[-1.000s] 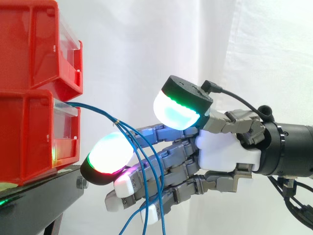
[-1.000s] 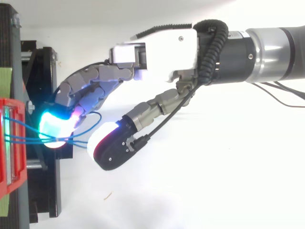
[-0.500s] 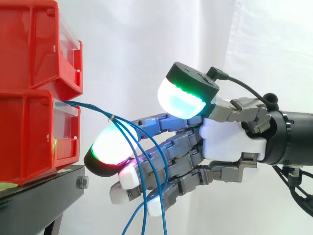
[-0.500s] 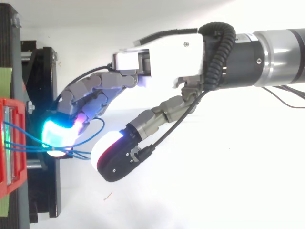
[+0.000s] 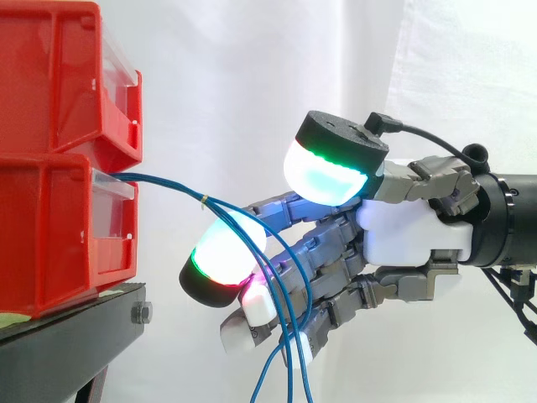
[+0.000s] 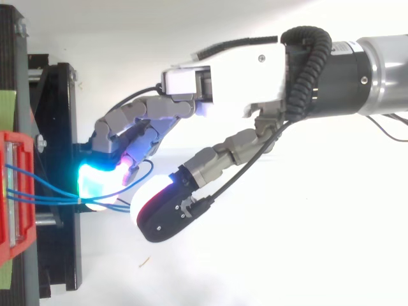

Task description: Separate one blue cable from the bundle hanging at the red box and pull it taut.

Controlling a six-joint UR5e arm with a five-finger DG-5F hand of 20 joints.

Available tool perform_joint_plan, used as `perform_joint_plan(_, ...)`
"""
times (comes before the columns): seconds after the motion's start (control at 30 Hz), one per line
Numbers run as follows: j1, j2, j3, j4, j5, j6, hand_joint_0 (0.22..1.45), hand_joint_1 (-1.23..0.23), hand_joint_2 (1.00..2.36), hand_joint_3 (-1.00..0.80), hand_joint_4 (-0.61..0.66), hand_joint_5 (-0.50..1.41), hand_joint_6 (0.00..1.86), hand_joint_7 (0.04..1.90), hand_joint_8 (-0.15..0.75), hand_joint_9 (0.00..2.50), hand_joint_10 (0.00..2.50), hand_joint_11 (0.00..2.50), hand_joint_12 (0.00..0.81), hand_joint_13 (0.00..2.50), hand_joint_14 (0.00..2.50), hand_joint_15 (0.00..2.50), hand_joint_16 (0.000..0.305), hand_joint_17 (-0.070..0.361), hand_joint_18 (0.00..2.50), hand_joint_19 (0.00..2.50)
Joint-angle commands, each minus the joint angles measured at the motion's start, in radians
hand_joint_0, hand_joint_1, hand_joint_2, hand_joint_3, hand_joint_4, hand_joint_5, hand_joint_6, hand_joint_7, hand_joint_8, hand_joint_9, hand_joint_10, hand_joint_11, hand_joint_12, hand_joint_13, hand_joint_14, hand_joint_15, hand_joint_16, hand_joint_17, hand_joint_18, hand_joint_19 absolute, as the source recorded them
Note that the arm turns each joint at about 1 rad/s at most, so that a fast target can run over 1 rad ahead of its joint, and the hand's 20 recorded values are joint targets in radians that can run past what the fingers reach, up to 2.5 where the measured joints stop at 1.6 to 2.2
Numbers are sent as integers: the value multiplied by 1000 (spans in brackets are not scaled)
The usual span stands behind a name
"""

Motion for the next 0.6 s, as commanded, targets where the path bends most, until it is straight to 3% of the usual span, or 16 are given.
perform_joint_plan(0.0,0,-1,0,16,10,38,637,-597,1007,-398,311,-158,503,965,348,716,7,354,321,565,7,244,39,87,683,421)
perform_joint_plan(0.2,10,-3,-28,122,83,187,634,-598,1007,-402,316,-158,503,965,349,718,7,353,320,568,8,251,39,87,687,428)
perform_joint_plan(0.3,17,-1,-43,159,99,211,633,-600,1007,-404,316,-158,503,969,349,721,9,358,322,575,8,252,39,87,694,426)
perform_joint_plan(0.57,25,-14,-49,177,105,237,633,-606,1007,-400,321,-155,503,978,349,732,7,363,323,589,8,261,39,87,714,442)
